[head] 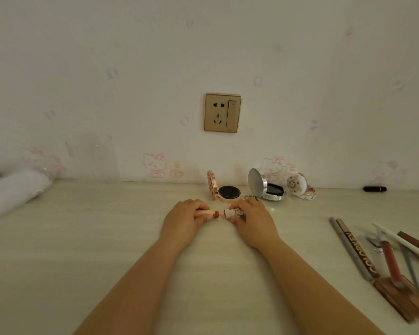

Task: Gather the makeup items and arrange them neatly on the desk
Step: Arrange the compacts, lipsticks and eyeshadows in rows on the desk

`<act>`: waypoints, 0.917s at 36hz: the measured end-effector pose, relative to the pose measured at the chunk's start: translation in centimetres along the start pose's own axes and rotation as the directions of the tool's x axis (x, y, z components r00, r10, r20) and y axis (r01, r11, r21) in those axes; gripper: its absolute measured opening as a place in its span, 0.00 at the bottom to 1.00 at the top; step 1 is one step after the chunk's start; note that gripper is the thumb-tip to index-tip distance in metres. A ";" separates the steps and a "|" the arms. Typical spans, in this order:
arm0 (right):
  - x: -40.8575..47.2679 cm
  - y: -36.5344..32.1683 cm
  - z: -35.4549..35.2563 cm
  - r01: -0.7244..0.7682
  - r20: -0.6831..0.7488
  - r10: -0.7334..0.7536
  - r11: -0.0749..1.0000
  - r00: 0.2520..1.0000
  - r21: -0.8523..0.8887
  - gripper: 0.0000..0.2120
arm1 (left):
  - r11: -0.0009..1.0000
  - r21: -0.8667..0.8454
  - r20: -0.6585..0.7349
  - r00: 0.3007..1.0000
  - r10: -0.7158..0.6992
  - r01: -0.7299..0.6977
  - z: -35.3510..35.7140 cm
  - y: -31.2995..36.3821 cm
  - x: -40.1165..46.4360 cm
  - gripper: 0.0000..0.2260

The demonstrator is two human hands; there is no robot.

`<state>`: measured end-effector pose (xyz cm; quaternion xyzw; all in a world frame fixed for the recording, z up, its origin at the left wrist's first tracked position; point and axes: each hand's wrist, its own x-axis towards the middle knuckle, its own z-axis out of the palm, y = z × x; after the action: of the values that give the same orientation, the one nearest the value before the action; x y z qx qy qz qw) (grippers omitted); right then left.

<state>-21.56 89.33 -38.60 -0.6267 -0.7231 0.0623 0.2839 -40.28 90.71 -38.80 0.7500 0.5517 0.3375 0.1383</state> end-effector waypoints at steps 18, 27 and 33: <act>-9.6 -0.2 -4.4 -0.067 -0.211 0.045 0.993 0.976 -0.099 0.17 | 0.916 0.214 -0.048 0.933 0.357 -0.339 1.0 6.1 -6.0 0.14; -15.9 3.2 -9.1 -0.222 -0.313 0.198 0.974 0.929 -0.043 0.12 | 0.897 0.160 0.139 0.909 0.392 -0.411 5.8 13.5 -9.5 0.12; -18.3 5.8 -11.5 -0.296 -0.358 0.270 0.955 0.894 -0.017 0.10 | 0.923 0.053 0.173 0.913 0.369 -0.382 9.4 18.6 -10.7 0.11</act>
<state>-9.93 70.24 -37.68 -0.7357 -0.5635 -0.0356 0.3741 -22.19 75.79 -38.68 0.8718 0.3984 0.2727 0.0824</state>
